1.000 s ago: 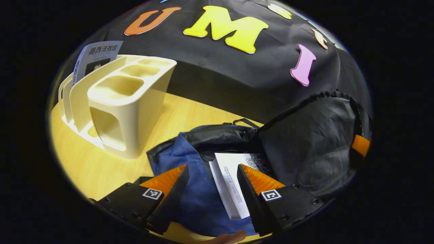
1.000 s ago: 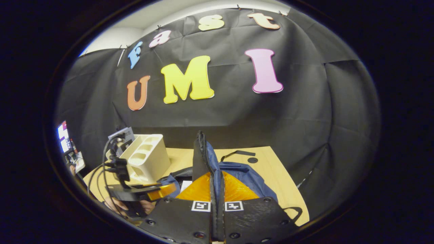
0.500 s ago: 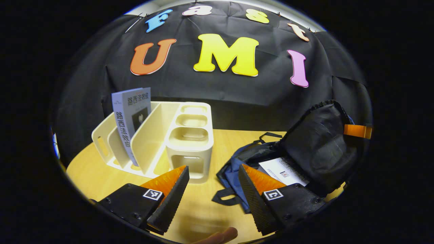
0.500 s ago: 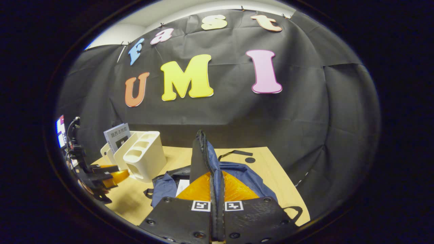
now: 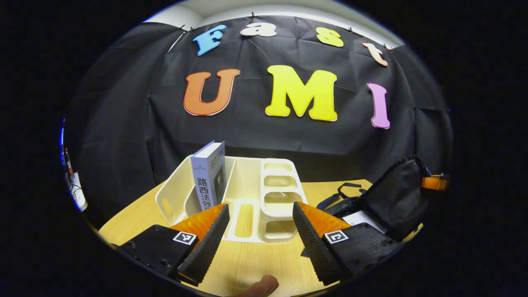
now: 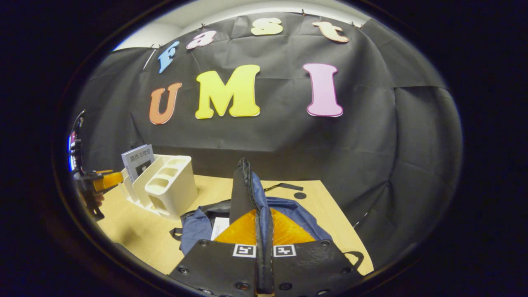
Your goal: Open the schoolbag, grab two books from the bookshelf and put them into the schoolbag.
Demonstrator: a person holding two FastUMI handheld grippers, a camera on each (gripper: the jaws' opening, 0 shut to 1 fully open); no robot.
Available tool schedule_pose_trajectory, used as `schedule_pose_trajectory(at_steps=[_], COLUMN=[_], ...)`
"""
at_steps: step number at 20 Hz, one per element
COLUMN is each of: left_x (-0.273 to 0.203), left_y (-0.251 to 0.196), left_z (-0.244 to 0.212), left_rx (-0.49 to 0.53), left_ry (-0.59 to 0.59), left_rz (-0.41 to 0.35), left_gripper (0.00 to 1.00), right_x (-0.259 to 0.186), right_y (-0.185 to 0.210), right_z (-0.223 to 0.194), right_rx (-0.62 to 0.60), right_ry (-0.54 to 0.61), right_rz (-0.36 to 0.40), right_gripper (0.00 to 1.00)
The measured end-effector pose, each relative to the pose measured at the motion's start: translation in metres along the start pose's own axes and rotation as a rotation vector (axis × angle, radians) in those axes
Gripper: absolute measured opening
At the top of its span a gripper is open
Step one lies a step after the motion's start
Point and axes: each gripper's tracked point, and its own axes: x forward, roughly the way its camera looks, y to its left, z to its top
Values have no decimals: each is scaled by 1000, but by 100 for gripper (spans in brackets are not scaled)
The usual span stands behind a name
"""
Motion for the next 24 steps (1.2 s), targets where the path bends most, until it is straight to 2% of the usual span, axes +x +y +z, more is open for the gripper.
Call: schedule_pose_trajectory(at_steps=[3, 6, 11, 15, 17, 20, 21, 22, 24], left_x=[12, 31, 69, 102, 118, 140, 146, 151, 165], left_y=[38, 58, 77, 91, 89, 84, 80, 79, 85], left_z=[22, 42, 55, 80, 87, 79, 74, 68, 62], left_rx=[25, 23, 33, 114, 150, 174, 173, 182, 213], left_ry=[-17, -16, 84, 121, 161, 248, 293, 332, 379], left_rz=[65, 78, 73, 105, 119, 96, 85, 88, 115], left_gripper=[97, 96, 96, 95, 94, 94, 89, 94, 90], right_x=[-1, -3, -2, -2, -1, 0, 0, 1, 4], right_y=[8, 14, 19, 17, 17, 16, 18, 16, 13], right_z=[0, 0, 3, -1, -2, -2, -1, -1, -5], right_rx=[-11, -38, -50, -43, -40, -30, -32, -33, -21], right_ry=[-1, -4, -5, -1, 0, 4, 0, -2, 2], right_rz=[0, 1, 17, 31, 39, 53, 62, 68, 81], right_gripper=[1, 0, 1, 1, 1, 1, 1, 1, 1])
